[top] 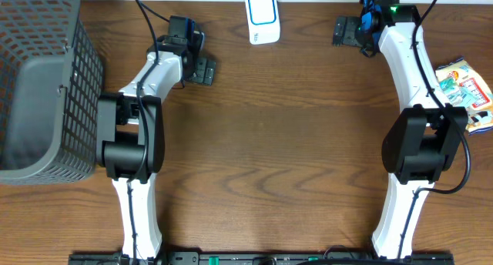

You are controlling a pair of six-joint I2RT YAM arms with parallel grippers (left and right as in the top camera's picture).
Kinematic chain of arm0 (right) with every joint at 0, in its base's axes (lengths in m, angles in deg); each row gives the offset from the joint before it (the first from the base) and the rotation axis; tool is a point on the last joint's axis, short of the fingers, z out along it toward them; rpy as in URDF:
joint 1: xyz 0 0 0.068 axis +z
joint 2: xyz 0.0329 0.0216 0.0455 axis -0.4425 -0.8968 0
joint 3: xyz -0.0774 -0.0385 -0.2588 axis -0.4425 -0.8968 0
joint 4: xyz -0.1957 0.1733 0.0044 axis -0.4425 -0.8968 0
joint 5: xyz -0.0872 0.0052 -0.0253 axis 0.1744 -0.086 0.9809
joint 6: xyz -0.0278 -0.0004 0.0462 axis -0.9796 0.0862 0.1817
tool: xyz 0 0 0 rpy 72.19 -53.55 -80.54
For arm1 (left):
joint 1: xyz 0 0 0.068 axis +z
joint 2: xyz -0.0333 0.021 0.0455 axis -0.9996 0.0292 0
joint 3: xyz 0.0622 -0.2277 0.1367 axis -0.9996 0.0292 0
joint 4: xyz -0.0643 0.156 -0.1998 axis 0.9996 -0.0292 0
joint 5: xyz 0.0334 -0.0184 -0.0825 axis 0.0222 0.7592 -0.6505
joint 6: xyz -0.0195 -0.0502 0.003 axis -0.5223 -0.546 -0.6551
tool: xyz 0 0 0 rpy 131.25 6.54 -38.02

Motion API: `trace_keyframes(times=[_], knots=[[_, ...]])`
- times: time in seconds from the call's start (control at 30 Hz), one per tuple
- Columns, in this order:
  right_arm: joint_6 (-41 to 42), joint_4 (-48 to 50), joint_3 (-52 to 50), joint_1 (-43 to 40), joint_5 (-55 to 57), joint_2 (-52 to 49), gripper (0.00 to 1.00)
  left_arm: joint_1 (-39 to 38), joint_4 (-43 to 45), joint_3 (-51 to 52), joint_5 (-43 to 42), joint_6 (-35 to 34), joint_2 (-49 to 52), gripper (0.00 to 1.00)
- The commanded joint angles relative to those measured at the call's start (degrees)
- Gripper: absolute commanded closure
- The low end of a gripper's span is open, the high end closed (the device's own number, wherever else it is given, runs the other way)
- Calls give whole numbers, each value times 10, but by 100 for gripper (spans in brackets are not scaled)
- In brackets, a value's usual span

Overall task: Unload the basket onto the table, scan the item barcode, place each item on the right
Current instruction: 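Grasp the green Zam-Buk tin with the left gripper and lift it, then set the Zam-Buk tin on the table centre and withdraw left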

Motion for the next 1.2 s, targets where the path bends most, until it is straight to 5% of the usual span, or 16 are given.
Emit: trace_keyframes(times=[0.0, 0.13, 0.23, 0.47, 0.7, 1.17], knots=[[5, 0, 0, 0, 2, -3, 1, -3, 10, 5, 34, 7, 23, 3], [5, 0, 0, -1, 2, -3, 1, -3, 8, 6, 37, 7, 44, 14], [5, 0, 0, -1, 2, -3, 1, -3, -3, 7, 37, 7, 46, 33], [5, 0, 0, -1, 2, -3, 1, -3, -40, 7, 22, -31, 37, 34], [5, 0, 0, 0, 2, -3, 1, -13, -73, 7, -207, -47, -26, 35], [5, 0, 0, -1, 2, -3, 1, -175, -104, 7, -224, -95, -74, 32]])
